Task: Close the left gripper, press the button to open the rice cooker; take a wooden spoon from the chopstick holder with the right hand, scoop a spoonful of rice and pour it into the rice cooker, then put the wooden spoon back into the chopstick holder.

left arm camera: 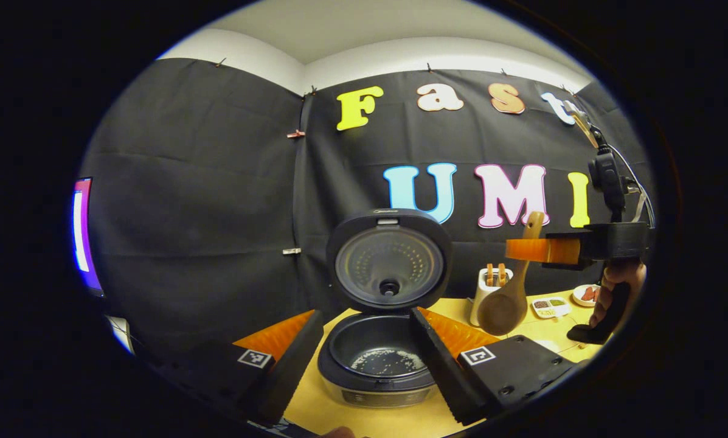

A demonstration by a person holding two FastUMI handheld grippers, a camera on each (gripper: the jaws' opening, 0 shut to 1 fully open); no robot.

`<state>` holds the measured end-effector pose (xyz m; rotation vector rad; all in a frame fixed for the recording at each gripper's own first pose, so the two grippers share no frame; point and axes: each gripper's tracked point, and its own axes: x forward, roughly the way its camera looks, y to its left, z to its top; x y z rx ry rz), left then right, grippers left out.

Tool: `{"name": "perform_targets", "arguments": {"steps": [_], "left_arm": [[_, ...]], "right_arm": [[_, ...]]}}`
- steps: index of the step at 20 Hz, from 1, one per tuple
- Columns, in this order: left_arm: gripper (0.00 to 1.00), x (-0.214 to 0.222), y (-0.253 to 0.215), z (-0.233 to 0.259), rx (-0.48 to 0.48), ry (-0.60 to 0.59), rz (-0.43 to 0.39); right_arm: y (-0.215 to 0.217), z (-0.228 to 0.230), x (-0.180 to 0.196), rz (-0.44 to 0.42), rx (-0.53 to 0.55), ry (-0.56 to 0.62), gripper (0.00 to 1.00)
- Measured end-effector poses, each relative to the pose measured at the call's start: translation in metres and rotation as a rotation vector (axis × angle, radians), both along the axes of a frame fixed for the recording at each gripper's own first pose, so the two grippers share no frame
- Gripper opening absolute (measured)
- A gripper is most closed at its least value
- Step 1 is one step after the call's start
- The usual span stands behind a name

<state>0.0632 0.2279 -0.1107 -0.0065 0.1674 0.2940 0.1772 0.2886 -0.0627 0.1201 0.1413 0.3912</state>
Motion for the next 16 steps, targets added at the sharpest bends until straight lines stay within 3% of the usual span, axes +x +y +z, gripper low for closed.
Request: {"name": "perform_targets", "arguments": {"steps": [11,16], "left_arm": [[0.97,0.022,-0.035,0.001,0.014,0.006,-0.059],[0.97,0.026,-0.051,0.003,0.021,0.003,-0.074]], "right_arm": [[-0.246,-0.001,-0.005,-0.407,-0.042,0.014,0.11],[-0.322,-0.012,-0.011,-0.520,-0.083,0.030,0.11]]}}
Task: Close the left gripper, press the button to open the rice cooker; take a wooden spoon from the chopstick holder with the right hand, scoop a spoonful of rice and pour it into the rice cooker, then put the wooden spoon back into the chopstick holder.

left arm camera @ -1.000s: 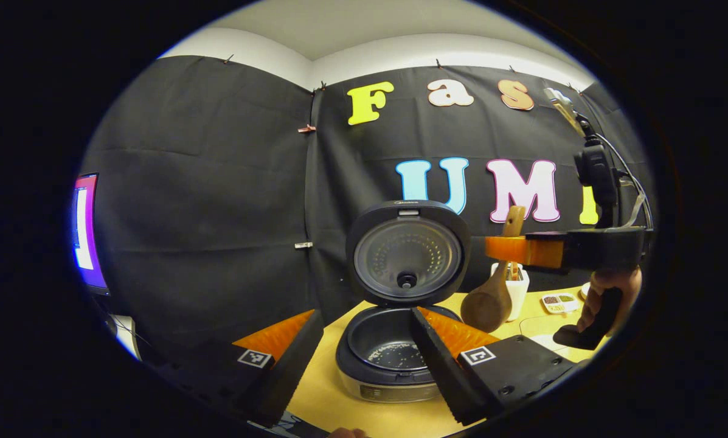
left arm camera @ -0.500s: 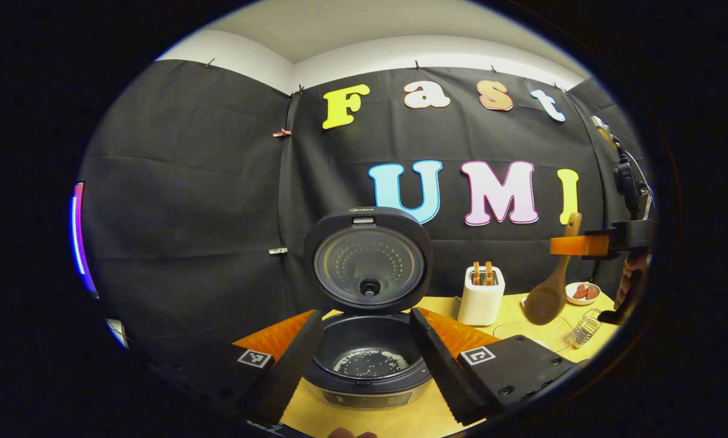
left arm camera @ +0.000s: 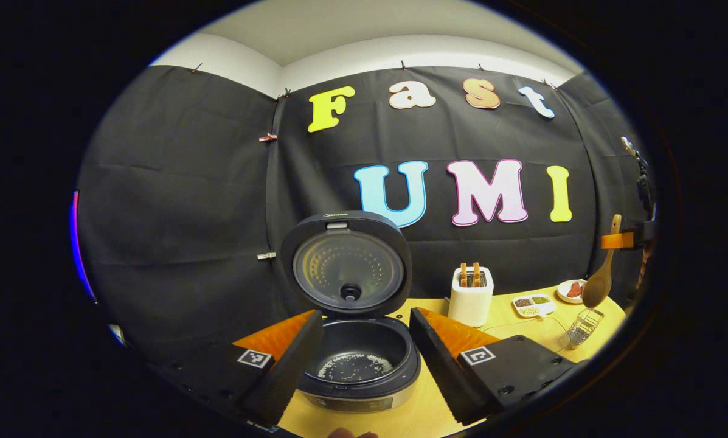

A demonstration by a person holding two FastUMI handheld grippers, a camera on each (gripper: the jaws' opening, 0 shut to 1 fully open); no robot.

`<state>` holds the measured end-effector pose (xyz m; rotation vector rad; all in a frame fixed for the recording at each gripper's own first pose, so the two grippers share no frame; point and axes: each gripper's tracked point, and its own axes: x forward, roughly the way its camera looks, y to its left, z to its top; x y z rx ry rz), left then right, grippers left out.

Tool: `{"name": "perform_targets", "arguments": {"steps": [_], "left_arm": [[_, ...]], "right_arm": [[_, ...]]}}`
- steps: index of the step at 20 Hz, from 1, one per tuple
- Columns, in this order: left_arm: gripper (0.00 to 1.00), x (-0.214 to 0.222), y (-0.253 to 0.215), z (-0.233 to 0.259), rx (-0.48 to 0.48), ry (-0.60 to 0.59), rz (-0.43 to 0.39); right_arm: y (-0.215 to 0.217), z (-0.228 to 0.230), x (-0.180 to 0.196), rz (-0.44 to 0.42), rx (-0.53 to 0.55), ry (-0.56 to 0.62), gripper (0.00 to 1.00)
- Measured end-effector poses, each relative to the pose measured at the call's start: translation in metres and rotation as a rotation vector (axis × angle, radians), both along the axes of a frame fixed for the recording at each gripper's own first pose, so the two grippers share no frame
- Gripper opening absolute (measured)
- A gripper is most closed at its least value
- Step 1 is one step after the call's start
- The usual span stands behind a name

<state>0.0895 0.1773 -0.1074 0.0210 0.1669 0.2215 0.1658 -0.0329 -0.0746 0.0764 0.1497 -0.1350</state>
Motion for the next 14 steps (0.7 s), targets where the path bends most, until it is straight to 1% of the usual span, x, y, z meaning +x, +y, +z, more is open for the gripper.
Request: {"name": "perform_targets", "arguments": {"steps": [4,6,9,14], "left_arm": [[0.97,0.002,-0.007,0.000,0.002,0.000,-0.001],[0.97,0.002,-0.010,0.003,0.000,-0.001,0.000],[0.97,0.002,-0.015,0.005,0.012,0.000,-0.003],[0.97,-0.002,-0.016,0.011,0.029,-0.008,0.012]], "right_arm": [[-0.040,-0.024,-0.002,-0.053,-0.013,0.053,0.12],[-0.053,-0.036,-0.001,-0.069,-0.014,0.076,0.12],[-0.058,-0.052,0.002,-0.072,0.002,0.108,0.12],[-0.055,-0.085,0.006,-0.063,-0.009,0.184,0.13]]}}
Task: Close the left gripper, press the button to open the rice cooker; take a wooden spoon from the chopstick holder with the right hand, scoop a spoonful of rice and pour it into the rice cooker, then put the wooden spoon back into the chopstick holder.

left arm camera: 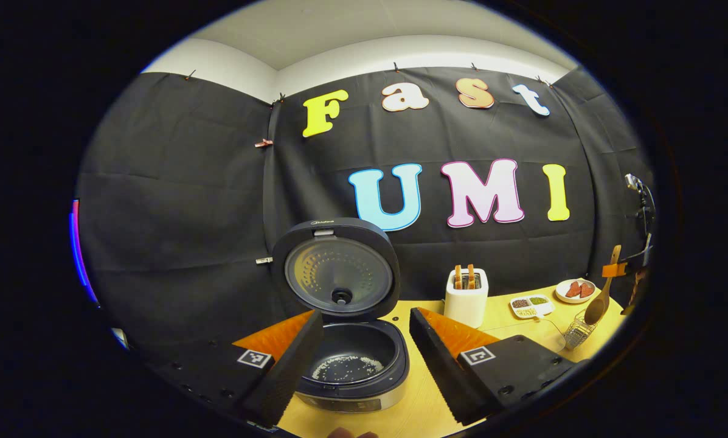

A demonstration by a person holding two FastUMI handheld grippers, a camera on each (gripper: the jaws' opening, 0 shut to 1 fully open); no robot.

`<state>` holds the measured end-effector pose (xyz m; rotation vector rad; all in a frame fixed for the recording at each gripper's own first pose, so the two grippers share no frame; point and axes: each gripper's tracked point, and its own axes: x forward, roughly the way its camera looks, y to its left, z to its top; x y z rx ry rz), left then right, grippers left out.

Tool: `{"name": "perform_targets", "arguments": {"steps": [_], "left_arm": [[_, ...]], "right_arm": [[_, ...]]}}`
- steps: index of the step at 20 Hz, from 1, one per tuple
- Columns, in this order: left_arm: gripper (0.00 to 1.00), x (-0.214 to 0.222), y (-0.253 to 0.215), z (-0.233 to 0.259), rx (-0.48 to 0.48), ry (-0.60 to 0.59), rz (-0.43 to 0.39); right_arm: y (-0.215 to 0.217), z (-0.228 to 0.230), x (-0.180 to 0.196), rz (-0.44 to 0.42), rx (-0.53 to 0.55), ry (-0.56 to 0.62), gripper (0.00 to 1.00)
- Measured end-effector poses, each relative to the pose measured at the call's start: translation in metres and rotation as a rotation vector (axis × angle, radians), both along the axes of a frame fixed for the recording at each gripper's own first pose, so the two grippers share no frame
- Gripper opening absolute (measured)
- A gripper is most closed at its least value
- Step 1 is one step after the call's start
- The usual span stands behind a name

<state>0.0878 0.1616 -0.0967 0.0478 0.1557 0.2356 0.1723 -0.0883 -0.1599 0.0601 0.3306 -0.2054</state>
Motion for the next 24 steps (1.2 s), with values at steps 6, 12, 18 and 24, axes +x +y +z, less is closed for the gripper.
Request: {"name": "perform_targets", "arguments": {"steps": [6,12,18,24], "left_arm": [[0.97,0.001,0.005,0.004,-0.003,-0.009,0.017],[0.97,0.004,0.002,0.007,-0.011,-0.018,0.011],[0.97,0.005,0.002,0.008,-0.012,-0.022,0.006],[0.97,0.012,0.006,0.018,-0.010,-0.041,0.001]], "right_arm": [[0.000,-0.018,-0.009,0.001,0.015,0.059,0.35],[-0.002,-0.006,-0.008,0.005,-0.053,0.045,0.41],[-0.014,0.000,-0.015,-0.044,-0.053,0.035,0.44],[-0.002,0.010,-0.018,-0.027,-0.044,0.014,0.44]]}}
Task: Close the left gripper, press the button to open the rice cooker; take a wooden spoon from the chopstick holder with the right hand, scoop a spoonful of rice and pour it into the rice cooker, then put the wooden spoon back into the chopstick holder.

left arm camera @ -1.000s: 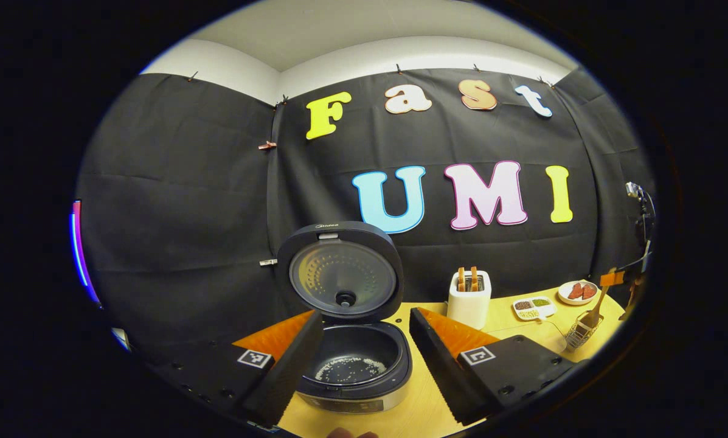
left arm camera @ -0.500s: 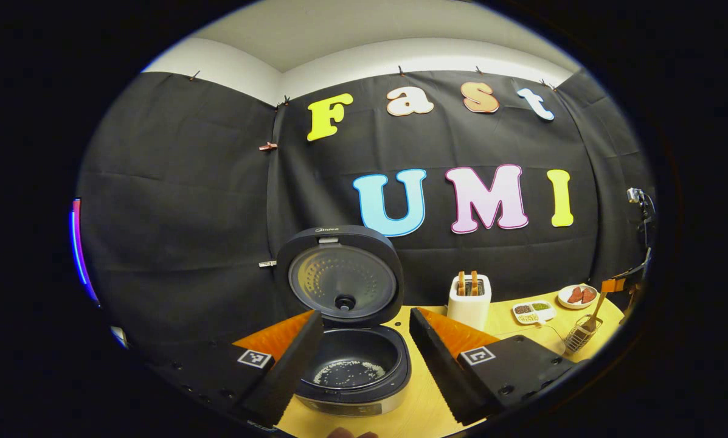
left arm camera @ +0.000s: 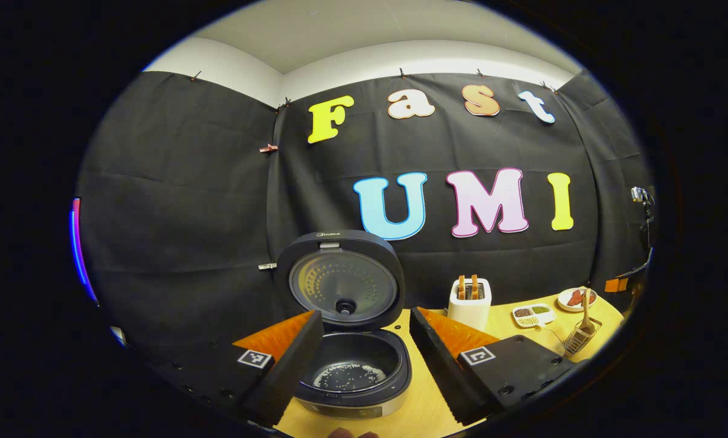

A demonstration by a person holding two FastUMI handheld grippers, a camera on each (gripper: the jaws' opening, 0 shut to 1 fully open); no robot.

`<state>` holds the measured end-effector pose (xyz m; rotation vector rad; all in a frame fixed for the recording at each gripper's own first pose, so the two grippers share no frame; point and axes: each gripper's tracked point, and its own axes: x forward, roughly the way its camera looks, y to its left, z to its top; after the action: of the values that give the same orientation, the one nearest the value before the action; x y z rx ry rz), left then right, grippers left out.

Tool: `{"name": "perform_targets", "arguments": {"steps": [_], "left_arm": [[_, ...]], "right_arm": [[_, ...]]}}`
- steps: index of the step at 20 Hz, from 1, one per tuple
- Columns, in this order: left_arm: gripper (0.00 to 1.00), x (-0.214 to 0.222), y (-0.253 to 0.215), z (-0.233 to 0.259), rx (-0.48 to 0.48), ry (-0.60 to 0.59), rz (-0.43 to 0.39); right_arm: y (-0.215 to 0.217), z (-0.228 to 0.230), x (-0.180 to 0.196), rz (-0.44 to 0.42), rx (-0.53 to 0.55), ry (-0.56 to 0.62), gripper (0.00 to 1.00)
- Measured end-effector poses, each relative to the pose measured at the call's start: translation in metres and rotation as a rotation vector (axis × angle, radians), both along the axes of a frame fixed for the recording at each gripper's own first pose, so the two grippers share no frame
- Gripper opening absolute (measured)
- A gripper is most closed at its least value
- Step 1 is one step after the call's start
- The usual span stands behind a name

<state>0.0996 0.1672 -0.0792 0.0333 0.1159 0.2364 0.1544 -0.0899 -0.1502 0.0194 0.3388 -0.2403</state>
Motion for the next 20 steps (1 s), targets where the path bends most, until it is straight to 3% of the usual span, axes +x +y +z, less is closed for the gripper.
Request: {"name": "perform_targets", "arguments": {"steps": [4,5,8,9,13,15,16,17,18,20], "left_arm": [[0.97,0.019,0.001,0.016,0.029,-0.028,-0.029],[0.97,0.026,0.002,0.020,0.034,-0.038,-0.039],[0.96,0.051,0.009,0.042,0.054,-0.071,-0.061],[0.97,0.061,0.011,0.050,0.068,-0.082,-0.074],[0.89,0.104,0.017,0.078,0.102,-0.116,-0.136],[0.89,0.121,0.023,0.086,0.109,-0.116,-0.145],[0.89,0.129,0.028,0.090,0.110,-0.118,-0.145],[0.99,0.137,0.031,0.094,0.108,-0.120,-0.147],[0.99,0.145,0.033,0.096,0.116,-0.118,-0.150],[0.95,0.158,0.038,0.098,0.156,-0.110,-0.153]], "right_arm": [[0.014,0.008,0.001,0.027,0.000,-0.017,0.44],[0.019,0.010,0.000,0.036,0.000,-0.021,0.48],[0.031,0.016,0.001,0.059,0.003,-0.032,0.44],[0.034,0.018,0.001,0.063,0.004,-0.037,0.48],[0.051,0.027,0.000,0.095,0.009,-0.062,0.44],[0.058,0.031,-0.001,0.109,0.001,-0.069,0.40],[0.062,0.032,-0.001,0.117,-0.005,-0.071,0.44],[0.066,0.034,-0.002,0.127,-0.012,-0.075,0.44],[0.070,0.035,-0.002,0.137,-0.018,-0.075,0.40],[0.076,0.037,-0.003,0.150,-0.023,-0.078,0.44]]}}
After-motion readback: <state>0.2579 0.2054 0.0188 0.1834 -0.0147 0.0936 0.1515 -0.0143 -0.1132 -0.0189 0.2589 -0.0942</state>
